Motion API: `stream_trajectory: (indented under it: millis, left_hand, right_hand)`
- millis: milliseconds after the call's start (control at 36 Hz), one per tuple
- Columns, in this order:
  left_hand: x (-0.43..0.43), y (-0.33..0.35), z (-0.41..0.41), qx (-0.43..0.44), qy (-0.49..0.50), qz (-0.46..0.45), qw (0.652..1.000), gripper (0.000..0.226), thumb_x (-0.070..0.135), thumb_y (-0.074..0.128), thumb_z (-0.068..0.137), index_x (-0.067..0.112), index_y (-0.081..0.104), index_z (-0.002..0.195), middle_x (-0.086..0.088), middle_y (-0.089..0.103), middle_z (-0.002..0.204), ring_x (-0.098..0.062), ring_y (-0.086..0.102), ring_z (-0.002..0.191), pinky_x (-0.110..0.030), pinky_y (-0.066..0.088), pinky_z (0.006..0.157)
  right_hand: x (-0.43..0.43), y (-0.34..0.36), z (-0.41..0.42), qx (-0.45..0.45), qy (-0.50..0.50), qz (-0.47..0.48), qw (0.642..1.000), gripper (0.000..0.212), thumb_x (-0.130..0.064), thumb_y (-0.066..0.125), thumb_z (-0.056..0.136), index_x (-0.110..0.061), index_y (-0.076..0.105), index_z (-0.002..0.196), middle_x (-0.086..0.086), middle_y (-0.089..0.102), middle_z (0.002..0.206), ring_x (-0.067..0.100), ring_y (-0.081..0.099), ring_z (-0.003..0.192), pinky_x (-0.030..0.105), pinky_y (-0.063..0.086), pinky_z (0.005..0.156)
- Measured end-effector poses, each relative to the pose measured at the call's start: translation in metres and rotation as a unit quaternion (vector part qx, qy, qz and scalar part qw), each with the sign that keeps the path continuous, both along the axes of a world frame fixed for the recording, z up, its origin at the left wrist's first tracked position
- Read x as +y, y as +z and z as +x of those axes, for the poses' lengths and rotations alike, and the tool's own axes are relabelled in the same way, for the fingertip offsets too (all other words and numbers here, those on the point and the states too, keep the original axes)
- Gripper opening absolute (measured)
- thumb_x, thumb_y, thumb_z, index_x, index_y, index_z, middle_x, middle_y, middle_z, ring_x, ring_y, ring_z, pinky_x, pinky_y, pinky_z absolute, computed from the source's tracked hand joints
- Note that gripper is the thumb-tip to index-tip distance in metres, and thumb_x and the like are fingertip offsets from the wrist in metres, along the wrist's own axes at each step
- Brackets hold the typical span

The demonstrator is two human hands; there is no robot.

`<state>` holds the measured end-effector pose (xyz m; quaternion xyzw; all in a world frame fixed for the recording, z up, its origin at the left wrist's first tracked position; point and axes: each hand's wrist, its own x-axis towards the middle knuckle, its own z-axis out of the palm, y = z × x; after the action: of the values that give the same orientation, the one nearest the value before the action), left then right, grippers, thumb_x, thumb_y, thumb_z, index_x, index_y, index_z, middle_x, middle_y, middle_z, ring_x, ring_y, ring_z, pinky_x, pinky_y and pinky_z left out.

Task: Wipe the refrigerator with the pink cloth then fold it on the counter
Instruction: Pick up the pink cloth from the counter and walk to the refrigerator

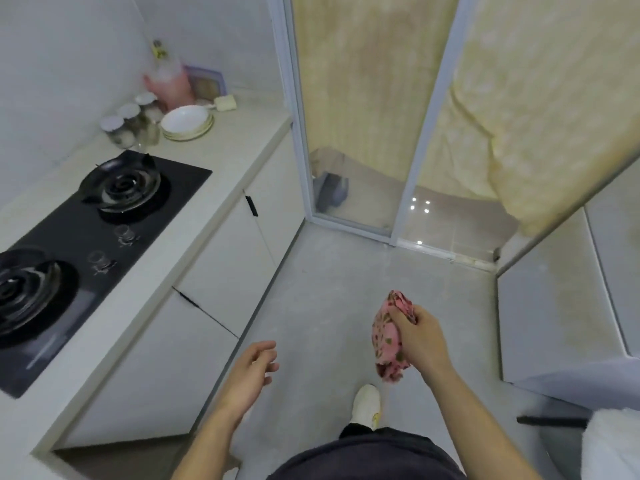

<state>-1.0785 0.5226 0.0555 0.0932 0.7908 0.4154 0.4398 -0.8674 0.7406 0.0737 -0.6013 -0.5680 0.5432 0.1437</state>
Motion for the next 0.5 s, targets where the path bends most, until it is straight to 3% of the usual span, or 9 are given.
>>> stream_trajectory:
  millis: [139, 306, 500]
  left_hand:
    - [0.086, 0.013, -0.020, 0.003, 0.011, 0.033, 0.999, 0.022, 0.023, 0.053, 0.108, 0.024, 0.070, 0.122, -0.002, 0.071, 0.119, -0.021, 0.072, 0.108, -0.041, 0.058, 0.100]
    - [0.172, 0.019, -0.033, 0.011, -0.029, 0.023, 0.999, 0.021, 0.023, 0.054, 0.107, 0.024, 0.070, 0.120, 0.000, 0.071, 0.117, -0.018, 0.072, 0.106, -0.036, 0.059, 0.095]
    - [0.255, 0.012, -0.052, -0.013, -0.087, -0.008, 0.996, 0.021, 0.020, 0.054, 0.106, 0.023, 0.069, 0.121, -0.002, 0.070, 0.117, -0.019, 0.070, 0.107, -0.036, 0.058, 0.096]
  right_hand:
    - [0.076, 0.007, -0.016, -0.007, -0.006, 0.023, 1.000, 0.027, -0.035, 0.064, 0.102, -0.010, 0.069, 0.094, 0.009, 0.074, 0.091, 0.028, 0.071, 0.088, 0.048, 0.058, 0.086]
    - [0.138, 0.013, -0.021, 0.016, -0.041, 0.019, 0.999, 0.019, -0.033, 0.062, 0.104, -0.016, 0.070, 0.100, -0.003, 0.072, 0.093, 0.015, 0.068, 0.087, 0.041, 0.057, 0.086]
    - [0.182, -0.006, -0.028, -0.005, -0.093, -0.002, 0.996, 0.027, -0.031, 0.064, 0.103, -0.006, 0.069, 0.094, 0.012, 0.074, 0.092, 0.031, 0.071, 0.090, 0.046, 0.056, 0.086]
